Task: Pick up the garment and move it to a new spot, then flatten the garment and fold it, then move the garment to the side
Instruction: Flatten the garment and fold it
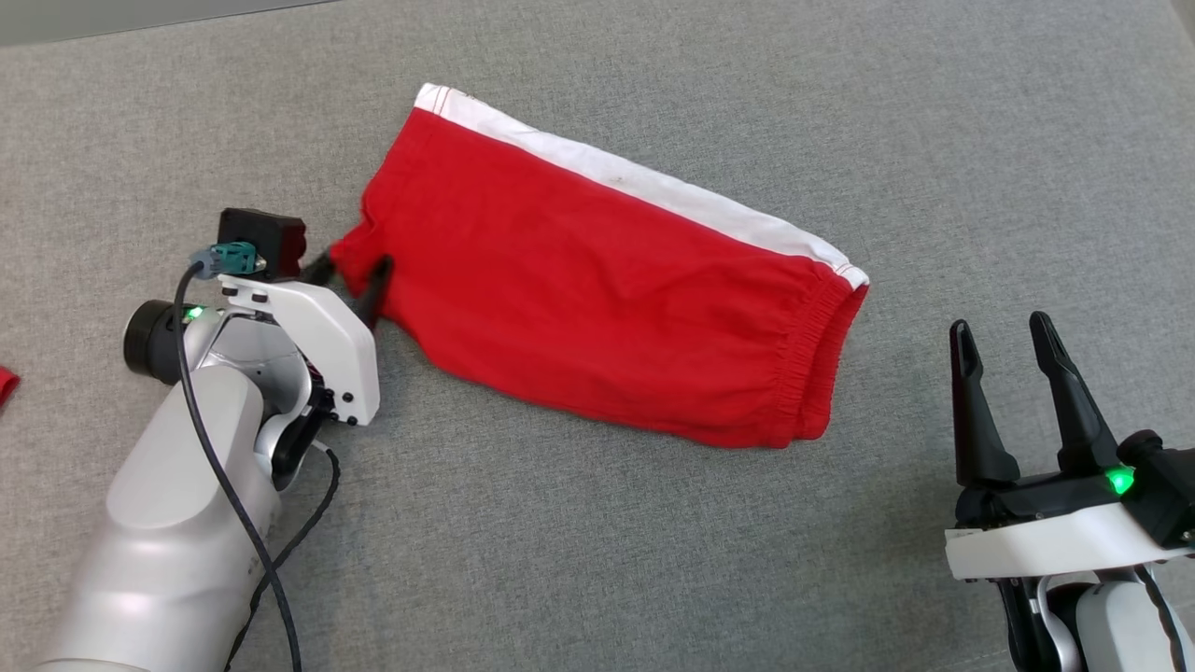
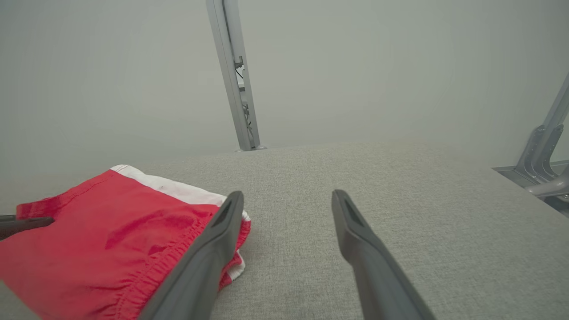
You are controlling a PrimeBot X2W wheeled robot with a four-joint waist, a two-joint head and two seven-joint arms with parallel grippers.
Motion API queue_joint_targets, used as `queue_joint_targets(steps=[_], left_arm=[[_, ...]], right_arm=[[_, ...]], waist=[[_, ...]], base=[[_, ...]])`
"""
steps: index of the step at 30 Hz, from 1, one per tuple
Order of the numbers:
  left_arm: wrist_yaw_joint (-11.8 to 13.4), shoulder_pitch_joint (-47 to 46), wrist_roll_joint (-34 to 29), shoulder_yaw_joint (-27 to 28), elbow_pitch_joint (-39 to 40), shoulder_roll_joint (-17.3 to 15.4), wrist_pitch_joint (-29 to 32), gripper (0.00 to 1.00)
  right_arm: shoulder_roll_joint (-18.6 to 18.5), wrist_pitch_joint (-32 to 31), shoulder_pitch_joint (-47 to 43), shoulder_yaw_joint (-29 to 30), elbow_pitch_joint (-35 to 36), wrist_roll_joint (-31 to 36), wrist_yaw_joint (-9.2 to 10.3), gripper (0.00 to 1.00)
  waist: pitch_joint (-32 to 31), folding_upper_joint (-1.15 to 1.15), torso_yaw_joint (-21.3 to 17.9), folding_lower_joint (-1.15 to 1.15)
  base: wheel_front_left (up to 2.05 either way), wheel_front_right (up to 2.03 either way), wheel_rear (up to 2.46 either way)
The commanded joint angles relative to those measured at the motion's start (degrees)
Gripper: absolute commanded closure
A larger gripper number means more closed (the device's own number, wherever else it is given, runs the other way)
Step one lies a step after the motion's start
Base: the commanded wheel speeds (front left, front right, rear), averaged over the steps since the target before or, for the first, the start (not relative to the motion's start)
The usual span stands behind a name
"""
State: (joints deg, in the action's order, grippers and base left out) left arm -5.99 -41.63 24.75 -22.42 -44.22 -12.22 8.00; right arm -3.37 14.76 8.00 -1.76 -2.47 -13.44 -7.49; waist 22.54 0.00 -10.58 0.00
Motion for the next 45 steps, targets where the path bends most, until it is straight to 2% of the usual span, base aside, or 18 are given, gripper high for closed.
queue_joint_targets(steps=[1, 8, 13, 20, 27, 32, 33, 34, 35, 41, 45], left_arm=[[-0.3, 1.1, -0.6, -1.2, -2.0, 0.0, 0.1, 1.00], [0.4, 1.1, -1.1, -1.7, -2.5, -0.6, -2.1, 1.00], [2.9, 5.3, 0.1, -0.3, 0.7, -0.4, -5.8, 1.00], [7.5, 17.5, 2.1, 1.0, 11.9, 1.1, -10.0, 1.00], [12.4, 29.8, 4.3, 1.9, 25.6, 2.2, -9.5, 1.00], [13.7, 34.1, 5.4, 1.9, 30.5, 2.4, -8.8, 1.00], [14.0, 34.3, 5.5, 2.0, 31.1, 2.4, -9.0, 0.65], [14.3, 34.7, 5.3, 2.1, 31.7, 2.4, -9.4, 0.04], [14.5, 35.2, 5.2, 2.2, 32.1, 2.5, -9.8, 0.00], [17.0, 34.9, 1.4, 4.0, 35.7, 2.5, -19.7, 0.00], [17.4, 33.5, -1.0, 5.7, 37.6, 1.7, -22.5, 0.00]], right_arm=[[0.0, 0.4, 0.7, 0.1, -0.1, -0.2, -0.01, 0.00], [-0.4, 0.4, 0.3, 0.2, -0.6, 0.4, -0.01, 0.00], [-0.8, 0.4, -0.6, 0.5, -0.9, 0.7, -0.01, 0.00], [-1.1, -0.6, -2.7, 1.8, -0.5, 0.9, -0.01, 0.00], [-1.3, -1.9, -3.7, 1.9, 0.4, 1.1, -0.01, 0.00], [-1.6, -2.4, -3.8, 1.8, 0.9, 1.2, -0.01, 0.00], [-1.6, -2.5, -3.9, 1.7, 1.0, 1.2, -0.01, 0.00], [-1.7, -2.5, -4.0, 1.7, 0.9, 1.1, -0.01, 0.00], [-1.8, -2.6, -4.0, 1.6, 1.0, 1.1, -0.01, 0.00], [-2.3, -3.0, -3.7, 0.9, 1.1, 1.8, -0.01, 0.00], [-2.7, -3.5, -4.0, 1.5, 1.0, 2.5, -0.01, 0.00]], waist=[[-0.1, 0.00, 0.0, 0.00], [-0.7, 0.00, 0.3, 0.00], [-2.0, 0.00, 0.8, 0.00], [-4.5, 0.00, 3.5, 0.00], [-6.2, 0.00, 4.7, 0.00], [-6.5, 0.00, 5.0, 0.00], [-6.6, 0.00, 5.0, 0.00], [-6.8, 0.00, 5.0, 0.00], [-6.9, 0.00, 4.9, 0.00], [-8.3, 0.00, 4.9, 0.00], [-10.0, 0.00, 5.5, 0.00]], base=[[0.00, 0.00, 0.00], [0.00, 0.00, 0.00], [0.00, 0.00, 0.00], [0.00, 0.00, 0.00], [0.00, 0.00, 0.00], [0.00, 0.00, 0.00], [0.00, 0.00, 0.00], [0.00, 0.00, 0.00], [0.00, 0.00, 0.00], [0.00, 0.00, 0.00], [0.00, 0.00, 0.00]])
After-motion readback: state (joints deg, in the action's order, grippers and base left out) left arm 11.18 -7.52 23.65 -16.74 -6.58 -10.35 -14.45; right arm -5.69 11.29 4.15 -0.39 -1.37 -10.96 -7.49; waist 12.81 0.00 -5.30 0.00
